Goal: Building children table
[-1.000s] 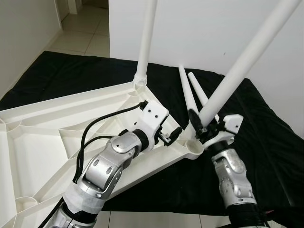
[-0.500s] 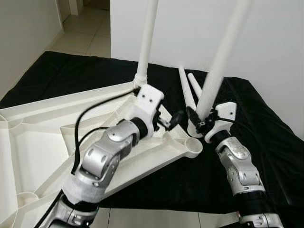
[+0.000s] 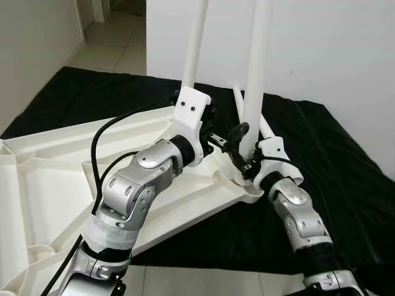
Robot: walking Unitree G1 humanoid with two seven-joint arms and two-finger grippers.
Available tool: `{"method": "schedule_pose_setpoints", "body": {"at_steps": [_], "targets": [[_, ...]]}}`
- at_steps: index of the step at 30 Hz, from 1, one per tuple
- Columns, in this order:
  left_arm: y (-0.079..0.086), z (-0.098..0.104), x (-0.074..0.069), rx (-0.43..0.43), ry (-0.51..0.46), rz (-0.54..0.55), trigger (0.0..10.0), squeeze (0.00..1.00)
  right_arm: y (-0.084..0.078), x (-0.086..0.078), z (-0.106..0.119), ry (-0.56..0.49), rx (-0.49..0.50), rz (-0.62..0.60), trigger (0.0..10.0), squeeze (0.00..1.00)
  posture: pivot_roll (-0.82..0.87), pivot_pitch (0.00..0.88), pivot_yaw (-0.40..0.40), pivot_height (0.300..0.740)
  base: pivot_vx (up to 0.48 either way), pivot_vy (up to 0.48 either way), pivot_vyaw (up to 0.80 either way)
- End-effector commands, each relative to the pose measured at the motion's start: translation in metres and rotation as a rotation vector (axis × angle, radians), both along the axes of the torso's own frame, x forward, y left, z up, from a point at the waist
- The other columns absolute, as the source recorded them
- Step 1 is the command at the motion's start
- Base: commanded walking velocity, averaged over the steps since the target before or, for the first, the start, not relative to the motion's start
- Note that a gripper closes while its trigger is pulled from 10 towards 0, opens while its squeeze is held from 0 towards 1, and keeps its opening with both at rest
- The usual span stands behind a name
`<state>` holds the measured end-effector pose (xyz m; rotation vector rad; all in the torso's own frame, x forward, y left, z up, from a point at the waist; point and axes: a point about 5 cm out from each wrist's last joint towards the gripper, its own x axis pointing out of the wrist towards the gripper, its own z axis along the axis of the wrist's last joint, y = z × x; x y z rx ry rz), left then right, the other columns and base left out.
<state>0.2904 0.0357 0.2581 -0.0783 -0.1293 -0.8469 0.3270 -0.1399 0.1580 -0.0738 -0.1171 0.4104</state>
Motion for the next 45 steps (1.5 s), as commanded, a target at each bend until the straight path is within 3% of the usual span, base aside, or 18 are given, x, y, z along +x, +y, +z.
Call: {"method": "schedule_pose_setpoints", "body": {"at_steps": [1, 11, 16, 18, 22, 26, 27, 37, 38, 45], "targets": [[-0.006, -0.001, -0.003, 0.015, 0.005, -0.156, 10.0, 0.0, -0.001, 0.003, 0.004, -0.023, 0.009, -0.035, 10.0, 0.0, 0.0, 0.0, -0.036, 0.74, 0.0, 0.0, 0.0], [-0.005, -0.009, 0.011, 0.0, 0.059, -0.058, 10.0, 0.0, -0.001, 0.002, 0.001, -0.035, 0.03, -0.114, 10.0, 0.0, -0.05, 0.0, 0.014, 0.74, 0.0, 0.0, 0.0], [-0.002, -0.019, 0.018, 0.004, 0.124, -0.012, 10.0, 0.0, -0.003, 0.004, -0.001, -0.036, 0.019, -0.19, 10.0, 0.0, -0.07, 0.0, 0.026, 0.74, 0.0, 0.0, 0.0], [-0.001, -0.026, 0.02, 0.017, 0.138, -0.006, 10.0, 0.0, -0.009, 0.006, -0.005, -0.019, 0.019, -0.275, 10.0, 0.0, -0.08, 0.0, 0.029, 0.74, 0.0, 0.0, 0.0], [-0.004, -0.026, 0.016, 0.003, 0.13, -0.057, 10.0, 0.0, -0.014, 0.002, -0.007, -0.012, 0.074, -0.324, 10.0, 0.0, -0.08, 0.0, 0.026, 0.74, 0.0, 0.0, 0.0], [-0.015, -0.015, 0.009, -0.012, 0.064, -0.15, 10.0, 0.0, -0.003, -0.007, -0.015, -0.011, 0.033, -0.223, 10.0, 0.0, -0.06, 0.0, -0.003, 0.74, 0.0, 0.0, 0.0], [-0.017, -0.014, 0.008, -0.01, 0.056, -0.167, 10.0, 1.0, -0.001, -0.009, -0.017, -0.011, 0.029, -0.194, 10.0, 0.0, -0.06, 0.0, -0.009, 0.74, 0.0, 0.0, 0.0], [-0.022, -0.002, 0.003, -0.037, 0.034, -0.271, 10.0, 1.0, 0.002, -0.008, -0.014, -0.028, 0.032, -0.13, 10.0, 0.0, -0.05, 0.0, -0.014, 0.74, 0.0, 0.0, 0.0], [-0.023, 0.0, 0.003, -0.034, 0.024, -0.286, 10.0, 0.0, 0.005, -0.007, -0.012, -0.035, 0.033, -0.111, 10.0, 0.0, -0.05, 0.0, -0.016, 0.74, 0.0, 0.0, 0.0], [-0.029, 0.01, 0.006, -0.03, 0.006, -0.305, 10.0, 0.0, 0.024, -0.009, -0.008, -0.053, 0.021, 0.01, 10.0, 0.0, -0.05, 0.0, -0.014, 0.74, 0.0, 0.0, 0.0]]}}
